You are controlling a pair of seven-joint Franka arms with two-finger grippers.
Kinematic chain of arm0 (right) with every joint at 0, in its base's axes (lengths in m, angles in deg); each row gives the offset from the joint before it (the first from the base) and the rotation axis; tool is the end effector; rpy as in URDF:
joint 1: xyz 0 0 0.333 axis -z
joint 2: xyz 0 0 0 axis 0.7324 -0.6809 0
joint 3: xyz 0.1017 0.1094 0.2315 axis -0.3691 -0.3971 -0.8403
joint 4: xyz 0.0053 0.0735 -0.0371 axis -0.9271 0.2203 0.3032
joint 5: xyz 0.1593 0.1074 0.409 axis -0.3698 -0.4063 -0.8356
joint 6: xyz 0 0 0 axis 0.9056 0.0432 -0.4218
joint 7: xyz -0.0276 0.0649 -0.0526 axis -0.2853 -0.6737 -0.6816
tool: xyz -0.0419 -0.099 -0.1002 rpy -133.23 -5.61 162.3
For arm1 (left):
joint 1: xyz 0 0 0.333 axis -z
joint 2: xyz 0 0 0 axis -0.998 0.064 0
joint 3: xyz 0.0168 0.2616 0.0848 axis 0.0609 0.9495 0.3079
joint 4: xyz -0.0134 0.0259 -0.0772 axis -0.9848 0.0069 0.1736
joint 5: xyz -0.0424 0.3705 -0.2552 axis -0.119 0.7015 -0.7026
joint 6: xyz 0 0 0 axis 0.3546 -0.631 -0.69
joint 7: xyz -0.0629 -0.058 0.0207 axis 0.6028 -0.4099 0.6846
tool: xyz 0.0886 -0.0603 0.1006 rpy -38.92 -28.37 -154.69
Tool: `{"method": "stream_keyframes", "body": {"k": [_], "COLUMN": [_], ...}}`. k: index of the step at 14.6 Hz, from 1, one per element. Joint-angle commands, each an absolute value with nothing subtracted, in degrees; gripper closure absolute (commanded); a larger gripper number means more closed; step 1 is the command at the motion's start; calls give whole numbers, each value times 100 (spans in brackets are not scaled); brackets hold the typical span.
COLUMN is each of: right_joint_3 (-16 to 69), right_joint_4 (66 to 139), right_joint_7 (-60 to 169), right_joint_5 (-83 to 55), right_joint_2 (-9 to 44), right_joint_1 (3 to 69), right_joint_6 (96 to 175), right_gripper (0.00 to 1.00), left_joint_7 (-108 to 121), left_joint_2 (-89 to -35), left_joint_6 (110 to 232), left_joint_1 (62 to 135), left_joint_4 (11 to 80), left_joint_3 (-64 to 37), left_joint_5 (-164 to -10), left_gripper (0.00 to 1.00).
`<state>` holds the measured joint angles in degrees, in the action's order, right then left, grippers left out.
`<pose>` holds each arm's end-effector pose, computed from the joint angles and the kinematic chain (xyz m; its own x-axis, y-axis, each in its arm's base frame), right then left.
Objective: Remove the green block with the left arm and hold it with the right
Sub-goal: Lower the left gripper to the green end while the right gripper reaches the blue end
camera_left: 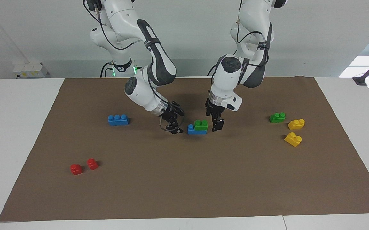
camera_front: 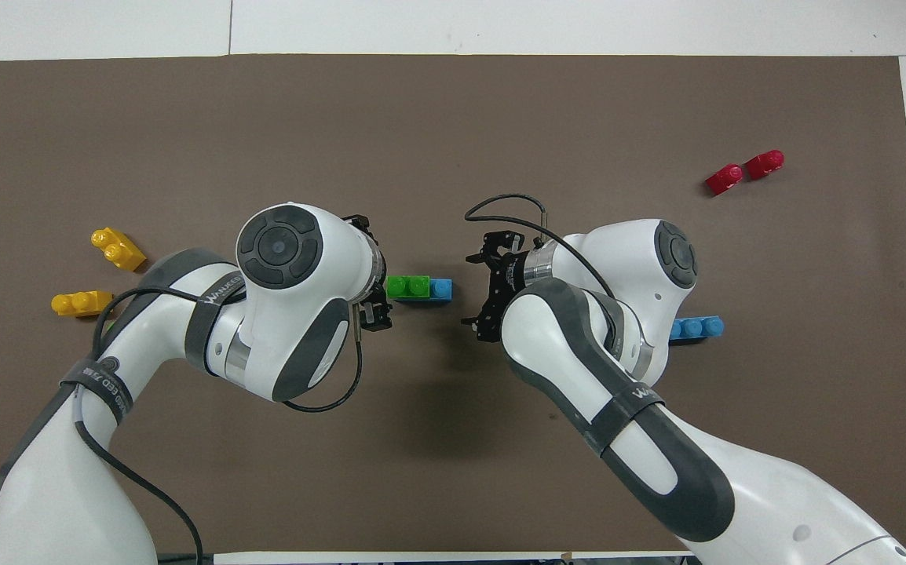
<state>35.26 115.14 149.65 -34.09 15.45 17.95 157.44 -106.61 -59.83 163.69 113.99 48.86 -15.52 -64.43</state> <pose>0.5654 0.3252 0.1986 -0.1206 -0.8161 -0.5652 -0.9927 0.0998 0.0677 0.5492 -0.3551 0.2624 -0.1295 0.9855 -0.1096 0.9897 0.1352 0.0465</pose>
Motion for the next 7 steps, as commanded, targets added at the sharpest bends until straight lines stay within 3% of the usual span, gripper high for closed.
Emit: {"method": "stream_keyframes", "body": {"k": [1,7], "right_joint_3": [3532,3532], "right_joint_4": [11428,11348], "right_joint_7": [14607,14588], "right_joint_5": [-3589,-3756], "right_joint_2": [1394,1235], "right_joint_1": [1730,1580], "right_joint_6": [15842,16105], "right_gripper": [3,3], "left_joint_7": [-10846,-11119], "left_joint_2": [-5775,-5635], "left_joint_6": [16379,16396], "left_joint_1": [11682,11780], "left_joint_4": [4789,4798], "left_joint_3": [-1482,-1473], "left_joint_5": [-6342,-6228], "left_gripper": [0,0]}}
